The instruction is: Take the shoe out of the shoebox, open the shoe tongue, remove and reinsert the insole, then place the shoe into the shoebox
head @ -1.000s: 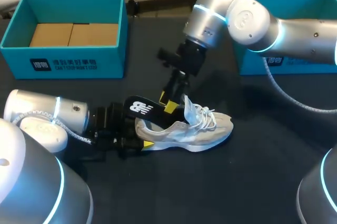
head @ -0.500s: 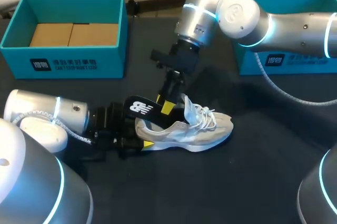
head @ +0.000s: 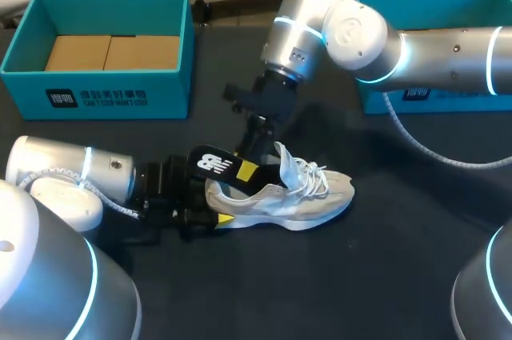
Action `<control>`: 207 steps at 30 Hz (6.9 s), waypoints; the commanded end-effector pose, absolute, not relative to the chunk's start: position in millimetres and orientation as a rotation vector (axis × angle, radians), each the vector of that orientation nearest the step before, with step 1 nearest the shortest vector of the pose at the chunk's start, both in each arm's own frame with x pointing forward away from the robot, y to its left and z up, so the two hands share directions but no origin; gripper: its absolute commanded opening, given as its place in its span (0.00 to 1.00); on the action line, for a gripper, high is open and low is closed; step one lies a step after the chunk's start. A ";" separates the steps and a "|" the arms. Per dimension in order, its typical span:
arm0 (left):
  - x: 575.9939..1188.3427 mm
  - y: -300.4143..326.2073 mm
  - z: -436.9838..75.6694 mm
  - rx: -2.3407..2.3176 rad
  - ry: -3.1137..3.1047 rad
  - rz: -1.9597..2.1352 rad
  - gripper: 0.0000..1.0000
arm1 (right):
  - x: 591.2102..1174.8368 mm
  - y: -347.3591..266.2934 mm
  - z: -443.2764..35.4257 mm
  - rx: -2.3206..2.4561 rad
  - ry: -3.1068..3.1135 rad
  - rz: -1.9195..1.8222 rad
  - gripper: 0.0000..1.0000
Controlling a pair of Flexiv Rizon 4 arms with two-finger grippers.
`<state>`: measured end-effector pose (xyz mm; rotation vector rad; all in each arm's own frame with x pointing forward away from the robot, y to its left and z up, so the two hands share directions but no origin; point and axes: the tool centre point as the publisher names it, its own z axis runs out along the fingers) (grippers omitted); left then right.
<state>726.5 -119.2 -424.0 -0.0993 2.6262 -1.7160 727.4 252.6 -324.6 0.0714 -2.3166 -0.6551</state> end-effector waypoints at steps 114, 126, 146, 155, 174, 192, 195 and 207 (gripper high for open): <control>726.9 -119.3 -425.7 -0.100 2.630 -1.711 0.00 | 875.0 279.5 -95.1 -0.170 -2.403 -1.636 0.00; 726.9 -119.3 -425.7 -0.100 2.630 -1.711 0.00 | 859.9 250.6 -37.8 -0.205 -2.198 -1.709 0.00; 726.9 -119.3 -425.7 -0.100 2.630 -1.711 0.00 | 836.8 236.6 -5.3 -0.169 -2.161 -1.829 0.00; 726.9 -119.3 -425.7 -0.100 2.630 -1.711 0.00 | 827.0 212.0 4.5 -0.360 -2.126 -1.714 0.00; 726.9 -119.3 -425.7 -0.100 2.630 -1.711 0.00 | 767.5 154.6 39.1 -0.645 -1.991 -1.708 0.00; 726.9 -119.3 -425.7 -0.100 2.630 -1.711 0.00 | 715.3 158.1 26.7 -0.801 -1.944 -1.737 0.00; 726.9 -119.3 -425.7 -0.100 2.630 -1.711 0.00 | 710.5 157.6 22.9 -0.818 -1.928 -1.740 0.00; 726.9 -119.3 -425.7 -0.100 2.630 -1.711 0.00 | 691.5 164.2 12.5 -0.828 -1.858 -1.772 0.00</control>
